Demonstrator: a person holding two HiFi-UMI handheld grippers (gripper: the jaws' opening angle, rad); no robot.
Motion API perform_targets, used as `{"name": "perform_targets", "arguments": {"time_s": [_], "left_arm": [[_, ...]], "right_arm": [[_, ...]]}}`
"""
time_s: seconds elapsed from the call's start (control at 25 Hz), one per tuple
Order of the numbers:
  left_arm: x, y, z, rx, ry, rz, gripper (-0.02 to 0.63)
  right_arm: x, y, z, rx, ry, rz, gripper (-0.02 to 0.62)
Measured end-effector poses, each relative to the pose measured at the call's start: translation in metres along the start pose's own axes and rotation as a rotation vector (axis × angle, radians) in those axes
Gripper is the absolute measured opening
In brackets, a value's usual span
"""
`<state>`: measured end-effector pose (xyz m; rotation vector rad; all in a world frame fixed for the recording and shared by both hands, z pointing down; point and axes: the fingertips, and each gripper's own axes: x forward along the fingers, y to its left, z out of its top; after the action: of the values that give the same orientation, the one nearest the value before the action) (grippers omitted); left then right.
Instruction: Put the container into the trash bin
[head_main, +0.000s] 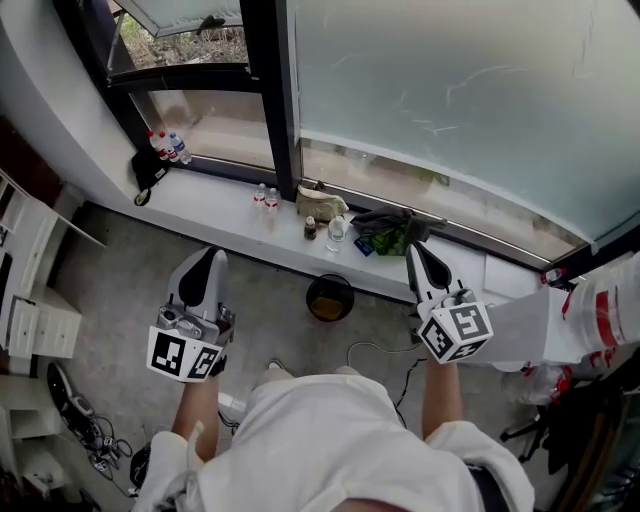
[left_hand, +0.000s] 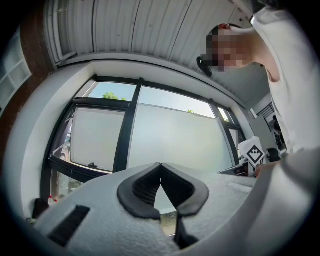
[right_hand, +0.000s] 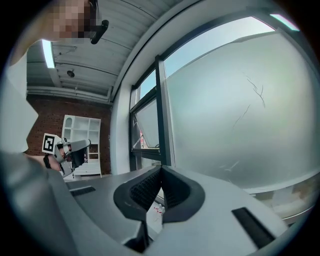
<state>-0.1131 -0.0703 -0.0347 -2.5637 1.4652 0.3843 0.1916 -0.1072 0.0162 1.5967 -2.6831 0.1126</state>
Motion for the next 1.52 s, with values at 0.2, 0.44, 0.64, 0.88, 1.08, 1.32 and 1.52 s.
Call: {"name": "perform_targets", "arguments": {"time_s": [0.2, 0.44, 0.64, 0.88, 1.08, 1.32, 1.52], "left_arm": [[-0.01, 0.01, -0.005, -0.002, 0.008, 0.051, 0.018], [-0.027, 0.022, -0.012, -0.004, 0.034, 0.118, 0.018], [-0.029, 0.03, -0.004, 0.014, 0.018, 0.146, 0.018], [-0.038, 0.033, -0.008, 0.014, 0.028, 0.179, 0.018], [-0.028, 0.028, -0.006, 0.007, 0.009, 0.165, 0.018], [-0.023, 0.017, -0.005, 0.038, 0.018, 0.124, 0.018], [-0.026, 0.019, -0.008, 0.029, 0.03, 0.117, 0.018]], "right_arm": [[-0.015, -0.006, 0.006, -0.007, -0.011, -0.007, 0.002], [-0.046, -0.026, 0.014, -0.025, -0.022, -0.088, 0.002], [-0.064, -0.043, 0.015, -0.039, -0.023, -0.16, 0.002], [-0.072, -0.044, 0.019, -0.042, -0.042, -0.202, 0.002], [-0.067, -0.038, 0.021, -0.053, -0.053, -0.207, 0.002], [-0.057, -0.029, 0.02, -0.067, -0.054, -0.194, 0.002], [-0.051, -0.019, 0.018, -0.071, -0.048, -0.18, 0.002]]}}
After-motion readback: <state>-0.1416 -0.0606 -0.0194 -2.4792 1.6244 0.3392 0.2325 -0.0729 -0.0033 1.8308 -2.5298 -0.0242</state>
